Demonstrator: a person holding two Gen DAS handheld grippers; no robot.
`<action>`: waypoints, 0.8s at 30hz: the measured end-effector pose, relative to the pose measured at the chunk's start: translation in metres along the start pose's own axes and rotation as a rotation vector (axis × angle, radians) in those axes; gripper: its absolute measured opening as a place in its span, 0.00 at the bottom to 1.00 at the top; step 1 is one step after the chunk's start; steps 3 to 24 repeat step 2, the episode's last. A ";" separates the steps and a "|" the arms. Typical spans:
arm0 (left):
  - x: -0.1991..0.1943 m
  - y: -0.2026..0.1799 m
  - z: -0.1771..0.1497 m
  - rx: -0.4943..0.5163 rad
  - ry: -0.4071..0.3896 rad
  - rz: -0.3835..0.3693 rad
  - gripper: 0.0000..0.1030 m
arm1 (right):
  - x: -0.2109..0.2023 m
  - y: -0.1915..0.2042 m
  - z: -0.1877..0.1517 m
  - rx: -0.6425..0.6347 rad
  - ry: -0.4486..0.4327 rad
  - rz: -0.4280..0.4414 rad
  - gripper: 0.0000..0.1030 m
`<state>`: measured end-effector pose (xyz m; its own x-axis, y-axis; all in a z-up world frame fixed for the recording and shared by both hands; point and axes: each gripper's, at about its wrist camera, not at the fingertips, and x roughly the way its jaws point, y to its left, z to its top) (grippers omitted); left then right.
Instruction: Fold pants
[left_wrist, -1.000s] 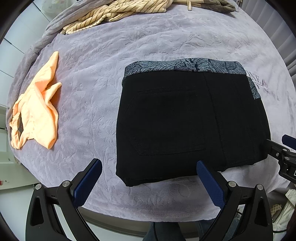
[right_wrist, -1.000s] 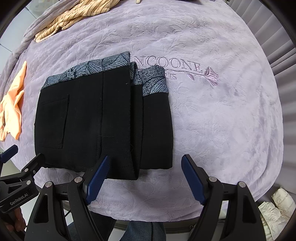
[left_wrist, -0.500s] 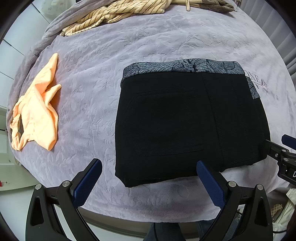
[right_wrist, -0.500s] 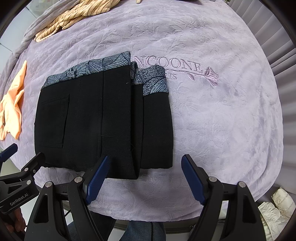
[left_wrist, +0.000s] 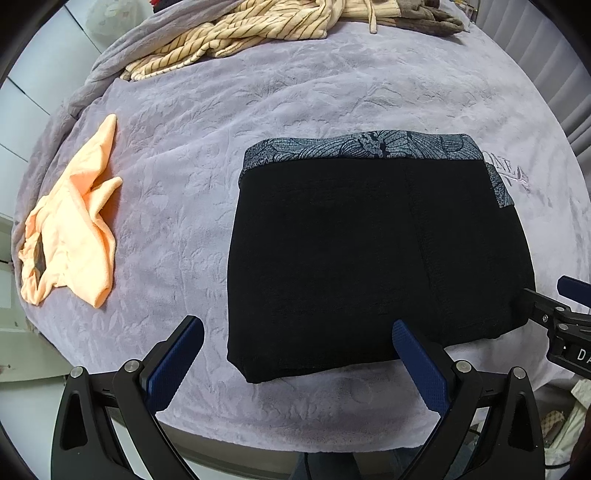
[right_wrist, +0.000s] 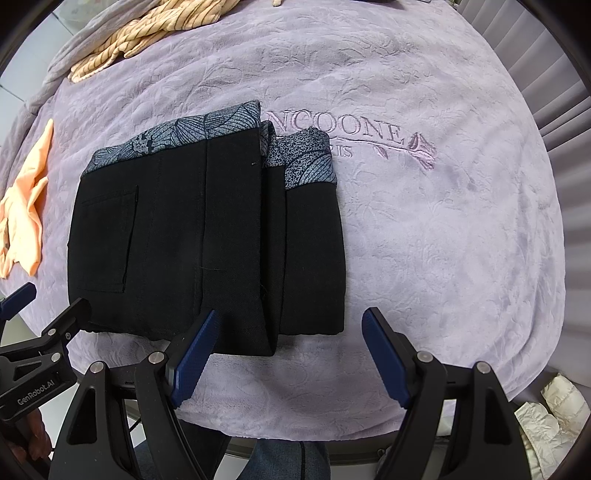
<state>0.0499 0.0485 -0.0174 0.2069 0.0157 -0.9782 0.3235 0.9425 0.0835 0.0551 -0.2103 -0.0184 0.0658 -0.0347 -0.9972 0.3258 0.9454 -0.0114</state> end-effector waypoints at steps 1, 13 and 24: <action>-0.001 -0.001 0.000 0.006 -0.002 -0.005 0.99 | 0.000 0.000 0.000 -0.002 0.000 -0.001 0.80; -0.001 -0.001 0.001 0.006 -0.001 -0.012 0.99 | 0.000 0.000 0.001 -0.002 0.000 -0.001 0.80; -0.001 -0.001 0.001 0.006 -0.001 -0.012 0.99 | 0.000 0.000 0.001 -0.002 0.000 -0.001 0.80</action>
